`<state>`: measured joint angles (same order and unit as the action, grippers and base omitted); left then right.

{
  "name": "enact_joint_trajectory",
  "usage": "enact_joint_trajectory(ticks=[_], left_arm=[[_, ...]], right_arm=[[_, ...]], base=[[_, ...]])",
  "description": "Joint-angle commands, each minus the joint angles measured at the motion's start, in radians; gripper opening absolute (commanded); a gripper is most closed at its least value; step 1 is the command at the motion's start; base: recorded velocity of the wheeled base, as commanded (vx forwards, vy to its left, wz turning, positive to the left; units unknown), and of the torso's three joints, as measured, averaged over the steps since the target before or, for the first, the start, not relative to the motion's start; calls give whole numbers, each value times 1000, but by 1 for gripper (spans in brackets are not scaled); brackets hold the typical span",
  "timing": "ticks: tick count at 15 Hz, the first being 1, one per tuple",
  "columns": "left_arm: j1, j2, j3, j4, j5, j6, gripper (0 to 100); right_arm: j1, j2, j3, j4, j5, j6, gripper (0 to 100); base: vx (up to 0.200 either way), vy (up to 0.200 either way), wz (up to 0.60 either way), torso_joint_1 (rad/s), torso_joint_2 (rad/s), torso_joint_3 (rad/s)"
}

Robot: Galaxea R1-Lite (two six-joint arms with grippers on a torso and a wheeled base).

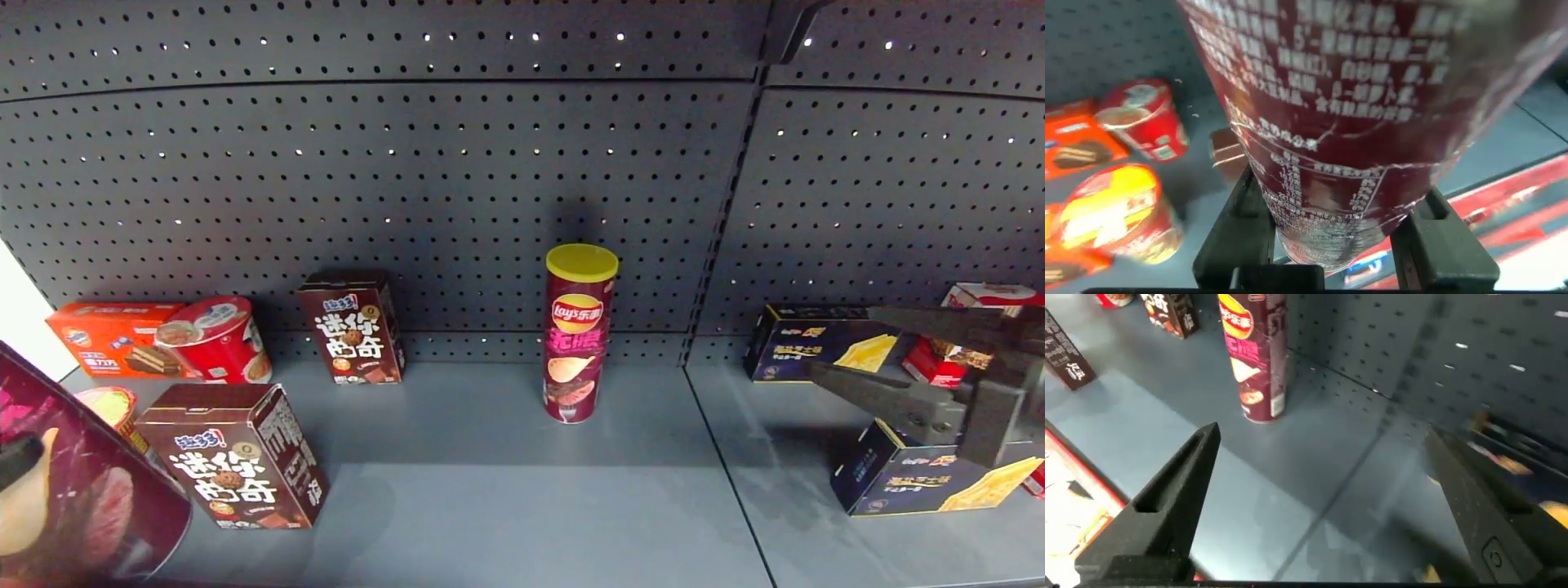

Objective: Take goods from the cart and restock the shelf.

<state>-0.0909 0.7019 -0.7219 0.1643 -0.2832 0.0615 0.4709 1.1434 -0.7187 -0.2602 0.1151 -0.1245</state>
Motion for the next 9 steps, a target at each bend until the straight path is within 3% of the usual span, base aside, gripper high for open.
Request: enact_joint_trajectory(ticks=[1,5,9], left_arm=[[-49,80,-22,-2,2,1,0],[-116,171,-116,-2,2,-2,0],[-265,214,-116,-3,1,-5,0]], right_arm=[[26,145,-48,-30,0,0,100],[41,299,-127,-100,1,2,100],[52,415,-174,-139,3,2,100]], base=[[0,0,0,0,0,0],[0,0,0,0,0,0],[0,0,0,0,0,0]])
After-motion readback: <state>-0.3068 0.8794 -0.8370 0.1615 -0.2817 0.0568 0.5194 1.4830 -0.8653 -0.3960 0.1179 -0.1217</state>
